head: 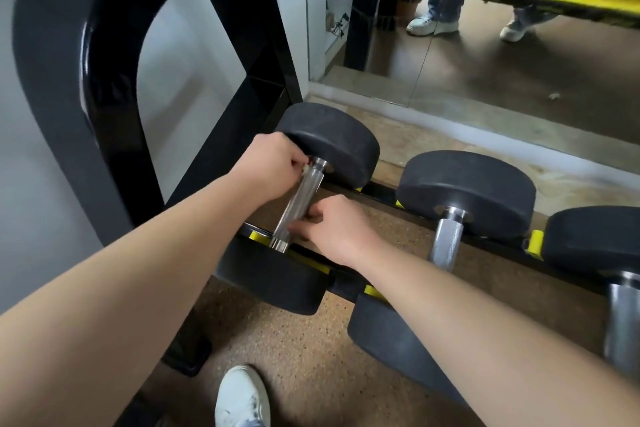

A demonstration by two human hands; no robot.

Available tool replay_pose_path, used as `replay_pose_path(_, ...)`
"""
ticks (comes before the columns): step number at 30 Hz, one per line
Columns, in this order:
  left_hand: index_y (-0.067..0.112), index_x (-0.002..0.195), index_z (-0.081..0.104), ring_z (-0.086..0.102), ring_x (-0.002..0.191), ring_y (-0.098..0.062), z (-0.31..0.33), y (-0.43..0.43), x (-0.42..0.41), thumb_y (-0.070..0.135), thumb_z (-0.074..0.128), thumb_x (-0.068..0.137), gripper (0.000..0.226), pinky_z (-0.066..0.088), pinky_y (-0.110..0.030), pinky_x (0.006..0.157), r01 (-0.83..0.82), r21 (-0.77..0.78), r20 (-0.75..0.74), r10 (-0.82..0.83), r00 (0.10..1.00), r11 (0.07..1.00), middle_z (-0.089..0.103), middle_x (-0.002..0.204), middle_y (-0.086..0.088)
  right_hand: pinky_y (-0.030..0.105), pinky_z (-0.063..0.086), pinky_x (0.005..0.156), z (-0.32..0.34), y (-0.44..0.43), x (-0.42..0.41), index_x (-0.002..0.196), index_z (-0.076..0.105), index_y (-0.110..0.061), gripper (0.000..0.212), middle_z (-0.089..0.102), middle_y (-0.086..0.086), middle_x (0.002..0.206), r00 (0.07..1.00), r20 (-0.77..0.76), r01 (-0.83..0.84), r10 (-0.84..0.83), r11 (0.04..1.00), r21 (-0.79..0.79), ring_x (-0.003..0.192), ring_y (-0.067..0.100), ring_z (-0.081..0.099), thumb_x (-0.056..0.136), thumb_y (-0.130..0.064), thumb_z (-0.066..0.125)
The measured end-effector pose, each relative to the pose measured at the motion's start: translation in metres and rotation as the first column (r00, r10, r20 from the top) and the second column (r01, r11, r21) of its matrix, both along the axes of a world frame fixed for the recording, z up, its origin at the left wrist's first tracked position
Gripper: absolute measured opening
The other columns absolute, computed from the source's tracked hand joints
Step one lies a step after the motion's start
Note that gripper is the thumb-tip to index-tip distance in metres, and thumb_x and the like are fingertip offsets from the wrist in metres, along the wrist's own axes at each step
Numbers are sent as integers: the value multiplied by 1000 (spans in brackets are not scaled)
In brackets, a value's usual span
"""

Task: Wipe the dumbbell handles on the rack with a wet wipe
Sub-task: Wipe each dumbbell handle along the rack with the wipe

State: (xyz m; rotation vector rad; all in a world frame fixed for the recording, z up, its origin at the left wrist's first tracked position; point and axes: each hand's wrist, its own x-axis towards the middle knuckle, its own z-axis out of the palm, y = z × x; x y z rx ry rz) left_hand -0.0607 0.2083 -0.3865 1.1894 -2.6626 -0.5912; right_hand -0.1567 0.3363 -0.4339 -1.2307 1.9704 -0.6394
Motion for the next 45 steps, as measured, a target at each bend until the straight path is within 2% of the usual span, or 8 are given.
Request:
replay_pose_path(8,24,58,59,58,66,-16,-5,-1,37,19,63,87,30,50,-27,63,211,243,576,-316,754,947,58,62,6,30,35,49,2,-3,0,62,66,-11,45,53,-4,54,995,-96,24,-27,999,-33,54,15,51,83,-50,77)
replay_pose_path(15,20,81,78,56,55,-1,-21,-17,16,16,67,95,18,53,-27,62,-51,459,-36,76,996,887,66,61,9,31,43,55,4,-1,-2,67,65,-18,40,59,-7,62,987,-151,42,-51,997,-62,62,14,59,81,-54,78)
replay_pose_path(19,33,56,71,52,59,-11,-15,-21,27,16,68,93,40,48,-28,63,55,463,130,-129,983,885,56,55,12,34,57,86,9,1,-10,125,70,-25,46,75,-2,102,959,-229,131,-168,977,-168,102,20,68,88,-53,72)
replay_pose_path(25,15,67,75,54,60,-16,-10,-19,41,14,77,85,18,44,-25,56,33,544,416,-303,857,839,62,61,-1,40,58,91,5,1,-10,136,62,-27,50,71,0,116,972,-202,100,-119,990,-102,108,21,67,93,-51,67)
replay_pose_path(29,11,92,75,62,59,-6,-27,-27,27,3,63,95,15,50,-20,59,-67,689,192,-93,977,722,71,83,-8,38,58,89,9,1,-6,136,62,-28,44,72,-3,112,971,-201,111,-130,988,-105,104,18,68,96,-49,62)
replay_pose_path(34,12,106,79,64,107,-29,-51,-40,20,10,61,101,18,45,-48,110,39,845,-59,20,998,534,69,124,-25,36,57,86,10,9,-13,121,70,-30,31,72,-9,99,981,-101,151,-164,981,-122,94,12,67,101,-46,54)
replay_pose_path(39,-6,116,69,70,79,-14,-59,-47,39,-3,59,97,21,60,-22,73,-110,896,216,-205,955,431,70,114,-25,41,57,90,6,9,-18,110,75,-27,28,73,-6,105,981,-97,159,-166,984,-76,102,17,66,102,-41,51)
replay_pose_path(45,5,106,73,70,88,-17,-59,-50,7,3,57,99,17,58,-31,89,77,928,-146,165,975,365,76,97,-9,33,53,81,5,8,-21,105,75,-24,29,72,-7,95,985,-54,162,-166,984,-74,94,13,65,103,-40,51)
